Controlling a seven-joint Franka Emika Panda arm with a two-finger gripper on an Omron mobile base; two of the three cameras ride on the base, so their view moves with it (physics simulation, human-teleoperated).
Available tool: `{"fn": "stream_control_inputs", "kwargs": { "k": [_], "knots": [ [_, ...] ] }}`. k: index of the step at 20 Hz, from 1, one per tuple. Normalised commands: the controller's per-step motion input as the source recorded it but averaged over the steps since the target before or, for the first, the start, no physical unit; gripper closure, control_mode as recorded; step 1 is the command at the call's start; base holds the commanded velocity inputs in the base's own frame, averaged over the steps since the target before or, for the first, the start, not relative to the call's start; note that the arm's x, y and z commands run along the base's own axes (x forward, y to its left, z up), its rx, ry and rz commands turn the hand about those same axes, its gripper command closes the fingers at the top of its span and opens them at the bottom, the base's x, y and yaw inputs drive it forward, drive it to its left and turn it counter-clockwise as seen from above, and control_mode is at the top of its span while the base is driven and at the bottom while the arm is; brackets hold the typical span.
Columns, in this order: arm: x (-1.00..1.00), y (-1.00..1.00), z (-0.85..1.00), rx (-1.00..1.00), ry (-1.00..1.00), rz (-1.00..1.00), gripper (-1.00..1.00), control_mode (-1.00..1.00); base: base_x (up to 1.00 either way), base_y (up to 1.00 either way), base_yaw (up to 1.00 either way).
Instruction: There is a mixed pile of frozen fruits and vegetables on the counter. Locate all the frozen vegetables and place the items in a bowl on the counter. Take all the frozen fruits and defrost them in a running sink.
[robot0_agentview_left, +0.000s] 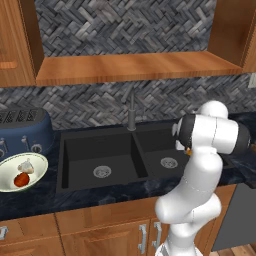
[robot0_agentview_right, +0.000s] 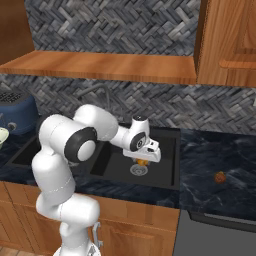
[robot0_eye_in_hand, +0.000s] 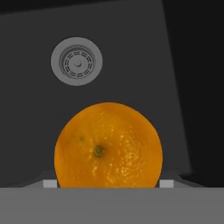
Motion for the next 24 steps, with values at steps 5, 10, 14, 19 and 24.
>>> {"fn": "stream_control_inputs", "kwargs": {
  "k": [5,10,14,19,24],
  "knots": [
    [0.3,0.11,-0.19,0.0,0.0,0.0,1.0,-1.0,0.0,0.0,0.0],
    [0.16,0.01,-0.24,0.0,0.04,0.0,1.0,-1.0,0.0,0.0,0.0],
    [0.16,0.0,-0.27,0.0,0.03,0.0,1.0,-1.0,0.0,0.0,0.0],
    [0.15,0.0,-0.23,0.0,0.02,0.0,1.0,-1.0,0.0,0.0,0.0],
    [0.16,0.0,-0.28,0.0,0.02,0.0,1.0,-1.0,0.0,0.0,0.0]
  ]
}}
